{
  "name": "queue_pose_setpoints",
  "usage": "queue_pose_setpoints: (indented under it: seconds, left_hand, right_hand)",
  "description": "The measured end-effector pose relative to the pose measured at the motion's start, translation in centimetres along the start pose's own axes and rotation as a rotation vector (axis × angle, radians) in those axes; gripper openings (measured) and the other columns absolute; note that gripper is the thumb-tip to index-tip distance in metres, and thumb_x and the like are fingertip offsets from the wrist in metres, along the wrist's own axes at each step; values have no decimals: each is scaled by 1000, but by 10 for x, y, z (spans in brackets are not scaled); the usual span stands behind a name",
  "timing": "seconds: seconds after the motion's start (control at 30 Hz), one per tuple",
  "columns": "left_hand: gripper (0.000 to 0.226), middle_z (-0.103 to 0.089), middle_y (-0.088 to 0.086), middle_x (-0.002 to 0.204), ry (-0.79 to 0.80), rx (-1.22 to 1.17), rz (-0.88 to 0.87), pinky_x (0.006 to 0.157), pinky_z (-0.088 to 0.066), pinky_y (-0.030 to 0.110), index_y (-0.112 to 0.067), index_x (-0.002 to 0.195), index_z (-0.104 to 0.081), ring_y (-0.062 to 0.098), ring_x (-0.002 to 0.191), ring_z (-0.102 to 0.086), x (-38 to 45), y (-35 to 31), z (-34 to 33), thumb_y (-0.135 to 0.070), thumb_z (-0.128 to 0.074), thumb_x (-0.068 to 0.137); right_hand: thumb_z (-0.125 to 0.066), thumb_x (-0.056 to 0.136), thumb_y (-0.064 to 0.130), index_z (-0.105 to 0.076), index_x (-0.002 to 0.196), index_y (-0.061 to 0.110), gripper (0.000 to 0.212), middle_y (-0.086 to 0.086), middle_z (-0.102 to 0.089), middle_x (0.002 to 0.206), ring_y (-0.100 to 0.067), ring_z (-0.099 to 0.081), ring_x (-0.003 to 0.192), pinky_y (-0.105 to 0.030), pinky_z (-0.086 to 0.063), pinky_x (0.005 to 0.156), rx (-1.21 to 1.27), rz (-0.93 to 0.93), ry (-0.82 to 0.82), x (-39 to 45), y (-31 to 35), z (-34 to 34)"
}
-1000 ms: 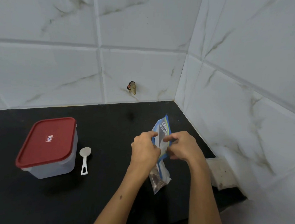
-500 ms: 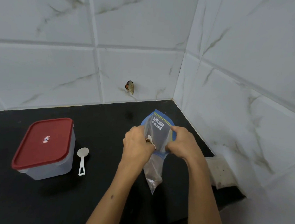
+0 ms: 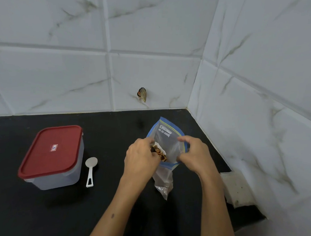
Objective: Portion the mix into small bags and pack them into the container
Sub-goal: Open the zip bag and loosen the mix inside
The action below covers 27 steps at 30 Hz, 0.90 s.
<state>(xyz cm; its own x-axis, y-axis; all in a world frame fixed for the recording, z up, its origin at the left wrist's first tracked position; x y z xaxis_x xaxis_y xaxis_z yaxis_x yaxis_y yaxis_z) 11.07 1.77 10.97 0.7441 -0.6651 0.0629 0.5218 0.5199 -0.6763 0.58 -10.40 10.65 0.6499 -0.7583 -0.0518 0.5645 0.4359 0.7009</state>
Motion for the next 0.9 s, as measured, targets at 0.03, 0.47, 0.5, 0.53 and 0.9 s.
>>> queue_pose_setpoints:
  seconds: [0.03,0.47,0.5,0.53,0.9]
  left_hand:
    - [31,-61,-2,105,3,-7,2,74,-55,31,-20,116,-62,16,85,-62,0,0,2,-10,-56,86]
    - [48,-59,5,102,-10,-204,187,70,-46,32,-11,111,-45,22,92,-58,64,5,-2,-28,-73,77]
    - [49,-60,6,105,7,-220,201,70,-44,31,-12,113,-46,22,94,-58,72,5,-4,-31,-73,77]
    - [44,-60,5,104,15,-221,199,70,-42,30,-13,111,-50,21,93,-57,79,4,-6,-32,-72,79]
    - [19,-66,-1,82,54,-436,158,74,-55,33,-15,95,-75,15,80,-60,110,14,-21,-30,-65,88]
  right_hand:
    - [-70,75,1,-55,119,25,52,-3,-53,126,-16,-53,107,-16,-42,63,-9,-2,-22,2,-2,0]
    - [-72,81,28,-63,117,16,39,-4,-66,109,-19,-62,103,-34,-49,90,48,19,-22,74,28,5]
    - [-71,82,27,-67,111,17,31,-2,-68,102,-18,-64,98,-35,-51,89,36,42,-5,78,31,1]
    - [-71,83,27,-70,106,18,24,-1,-69,96,-18,-65,95,-37,-51,88,35,61,-4,82,34,-1]
    - [-58,92,23,-70,102,15,18,-2,-68,95,-14,-61,89,-28,-45,80,39,112,0,96,37,-9]
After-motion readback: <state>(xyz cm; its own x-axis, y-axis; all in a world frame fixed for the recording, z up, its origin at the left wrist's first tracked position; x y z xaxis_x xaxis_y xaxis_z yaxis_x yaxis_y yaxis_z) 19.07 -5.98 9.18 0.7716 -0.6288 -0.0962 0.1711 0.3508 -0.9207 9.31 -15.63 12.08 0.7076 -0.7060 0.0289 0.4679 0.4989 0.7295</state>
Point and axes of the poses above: each hand's wrist, its own x-axis towards the middle knuckle, its own z-axis out of the back of the hand, y = z × x, the point moved 7 cm from there along x, towards the middle knuckle
